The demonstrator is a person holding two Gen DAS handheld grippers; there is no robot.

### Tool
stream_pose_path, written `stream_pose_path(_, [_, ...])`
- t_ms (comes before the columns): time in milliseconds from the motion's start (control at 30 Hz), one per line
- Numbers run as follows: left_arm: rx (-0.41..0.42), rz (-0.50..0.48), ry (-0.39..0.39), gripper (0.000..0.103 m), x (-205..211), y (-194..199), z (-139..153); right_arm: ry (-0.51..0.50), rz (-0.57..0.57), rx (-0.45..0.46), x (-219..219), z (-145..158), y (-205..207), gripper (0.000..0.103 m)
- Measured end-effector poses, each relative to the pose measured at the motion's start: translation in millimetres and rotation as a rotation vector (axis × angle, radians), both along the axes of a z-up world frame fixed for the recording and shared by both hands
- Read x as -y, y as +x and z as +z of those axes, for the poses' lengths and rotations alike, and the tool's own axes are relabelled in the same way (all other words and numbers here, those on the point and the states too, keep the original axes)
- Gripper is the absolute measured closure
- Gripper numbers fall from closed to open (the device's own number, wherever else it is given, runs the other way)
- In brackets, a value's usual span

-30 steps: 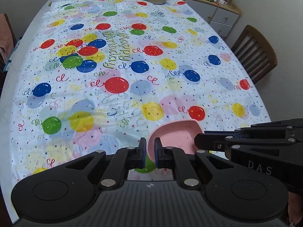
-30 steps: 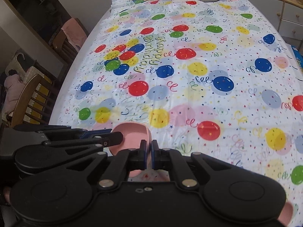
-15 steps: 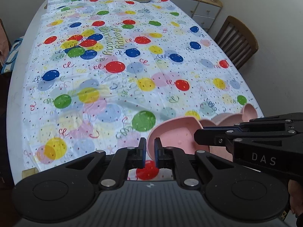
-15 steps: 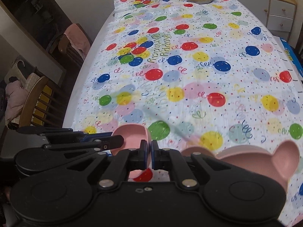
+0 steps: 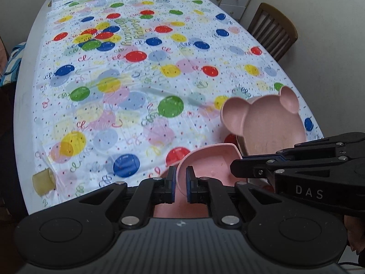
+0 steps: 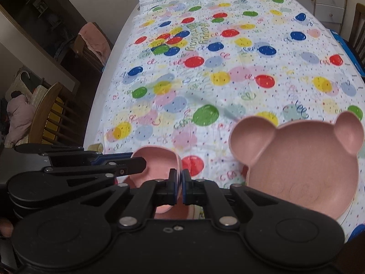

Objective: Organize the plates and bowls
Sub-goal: 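Lift the heart dish and carry it toward the nested pink and cream bowls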

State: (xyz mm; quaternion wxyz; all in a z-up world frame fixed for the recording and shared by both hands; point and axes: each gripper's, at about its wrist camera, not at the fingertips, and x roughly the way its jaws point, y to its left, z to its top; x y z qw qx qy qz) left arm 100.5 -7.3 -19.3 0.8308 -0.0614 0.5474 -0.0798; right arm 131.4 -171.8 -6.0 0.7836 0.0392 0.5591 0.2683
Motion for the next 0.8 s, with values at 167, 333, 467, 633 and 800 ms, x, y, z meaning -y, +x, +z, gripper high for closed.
stream_pose_path(167, [-0.04,-0.018,0.011,0.095,-0.2,-10.6,-15.2,-0.007,0.002,-0.022,-4.5,-9.5,-15.5,0.1])
stream_pose_path(333, [-0.058,-0.036,0.048,0.095,3.9,-12.8,-29.6,-0.037,0.008,-0.035,-9.5,-22.5,-23.7,0.1])
stream_pose_path(467, [-0.078,-0.049,0.065,0.095,6.2,-10.3,-38.6,-0.051,0.008,-0.045,-13.2,-33.7,-26.0,0.1])
stream_pose_path(633, [-0.082,-0.075,0.099,0.095,12.5,-9.3,-44.0,-0.077,0.01,-0.047,-17.0,-42.7,-25.6,0.1])
stream_pose_path(800, [-0.084,-0.083,0.106,0.095,12.0,-6.5,-44.7,-0.092,0.019,-0.046,-19.1,-46.0,-24.6,0.1])
